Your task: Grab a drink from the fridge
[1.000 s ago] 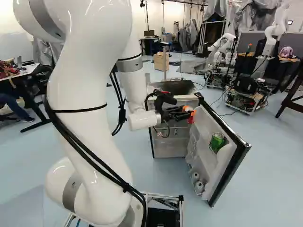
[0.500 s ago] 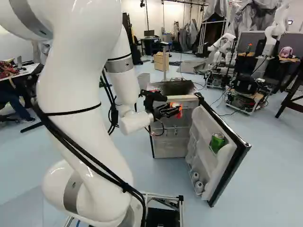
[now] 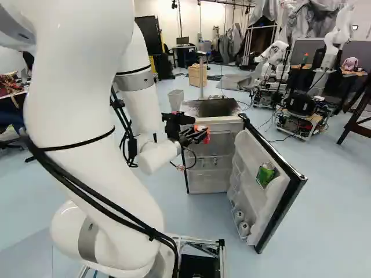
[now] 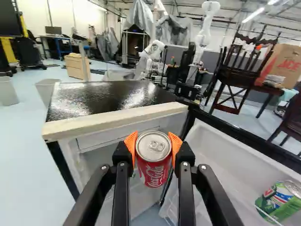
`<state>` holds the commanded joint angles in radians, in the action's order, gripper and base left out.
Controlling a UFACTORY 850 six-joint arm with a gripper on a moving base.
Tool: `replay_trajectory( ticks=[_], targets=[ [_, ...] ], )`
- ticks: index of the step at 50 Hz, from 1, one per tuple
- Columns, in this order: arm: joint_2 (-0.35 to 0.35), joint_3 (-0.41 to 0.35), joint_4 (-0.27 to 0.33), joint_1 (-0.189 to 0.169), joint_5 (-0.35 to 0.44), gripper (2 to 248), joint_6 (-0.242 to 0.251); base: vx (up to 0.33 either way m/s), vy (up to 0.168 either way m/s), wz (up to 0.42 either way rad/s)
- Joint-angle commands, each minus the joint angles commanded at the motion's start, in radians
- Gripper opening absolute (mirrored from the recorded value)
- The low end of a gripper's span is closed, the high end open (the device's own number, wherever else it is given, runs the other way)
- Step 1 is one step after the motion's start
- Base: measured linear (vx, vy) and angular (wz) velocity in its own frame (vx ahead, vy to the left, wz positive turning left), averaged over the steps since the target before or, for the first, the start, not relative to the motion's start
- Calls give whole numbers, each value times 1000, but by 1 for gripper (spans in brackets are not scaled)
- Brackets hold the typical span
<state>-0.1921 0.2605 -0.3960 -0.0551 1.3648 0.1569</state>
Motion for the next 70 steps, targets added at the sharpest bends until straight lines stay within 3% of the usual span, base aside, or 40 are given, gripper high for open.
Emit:
replay_trajectory(
  ticks=[17,35,53,70],
  targets=[
    [39,-6,145,0,-15,96,0,0,0,0],
    [94,-13,253,0,-106,96,0,0,0,0],
    [150,-19,319,0,-202,96,0,0,0,0],
    [203,-25,334,0,-246,96,0,0,0,0]
  ],
)
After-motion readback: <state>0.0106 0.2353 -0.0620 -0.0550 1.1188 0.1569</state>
